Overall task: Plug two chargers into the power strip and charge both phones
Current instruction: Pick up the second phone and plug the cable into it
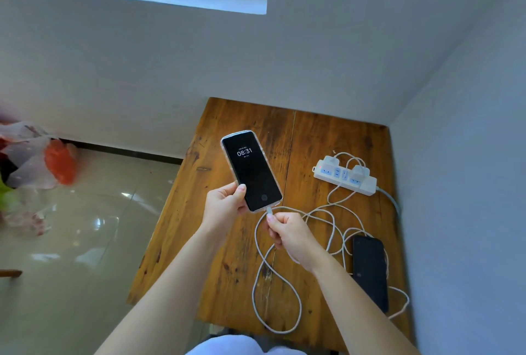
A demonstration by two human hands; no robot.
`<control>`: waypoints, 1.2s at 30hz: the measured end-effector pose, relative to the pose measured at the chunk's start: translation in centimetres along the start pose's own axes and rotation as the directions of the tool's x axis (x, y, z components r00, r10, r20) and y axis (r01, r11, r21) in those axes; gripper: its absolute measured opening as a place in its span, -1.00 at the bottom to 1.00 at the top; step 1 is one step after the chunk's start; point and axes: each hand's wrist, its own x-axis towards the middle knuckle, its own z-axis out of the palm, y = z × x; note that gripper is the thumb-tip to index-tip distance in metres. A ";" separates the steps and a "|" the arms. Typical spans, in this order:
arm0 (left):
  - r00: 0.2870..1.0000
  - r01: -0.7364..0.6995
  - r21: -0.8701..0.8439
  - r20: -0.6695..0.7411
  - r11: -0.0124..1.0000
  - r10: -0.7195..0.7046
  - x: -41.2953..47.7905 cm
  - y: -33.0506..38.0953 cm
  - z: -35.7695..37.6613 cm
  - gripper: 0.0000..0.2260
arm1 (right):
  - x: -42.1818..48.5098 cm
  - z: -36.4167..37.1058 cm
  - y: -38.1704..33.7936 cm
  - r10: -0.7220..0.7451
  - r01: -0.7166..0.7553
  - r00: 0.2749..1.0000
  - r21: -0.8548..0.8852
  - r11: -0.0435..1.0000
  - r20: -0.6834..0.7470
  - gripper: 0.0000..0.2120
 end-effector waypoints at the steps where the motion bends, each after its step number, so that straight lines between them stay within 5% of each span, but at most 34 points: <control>1: 1.000 -0.002 -0.001 0.011 1.000 0.002 -0.1 0.1 0.0 -0.85 | -0.2 0.0 0.0 -0.006 0.006 1.000 -0.008 1.000 0.001 -0.63; 10: 0.999 0.030 -0.020 0.044 0.999 -0.029 -1.0 0.3 0.2 -0.85 | -0.5 0.4 -0.5 0.020 -0.012 0.991 0.066 0.998 -0.130 -0.76; 22: 0.986 0.158 -0.191 -0.018 0.969 -0.165 -0.2 1.0 -0.2 -0.85 | -1.2 1.5 -1.2 -0.205 0.147 0.933 -0.207 0.967 -0.296 -0.66; 27: 0.966 0.216 -0.288 -0.073 0.933 -0.246 0.3 2.2 -0.5 -0.83 | -1.2 0.8 -1.8 -0.108 0.091 0.961 -0.076 0.993 -0.254 -0.74; 36: 0.961 0.243 -0.305 -0.057 0.921 -0.272 0.6 2.6 -0.5 -0.88 | -1.4 0.2 -3.4 -0.157 0.183 0.955 0.084 0.980 -0.250 -0.95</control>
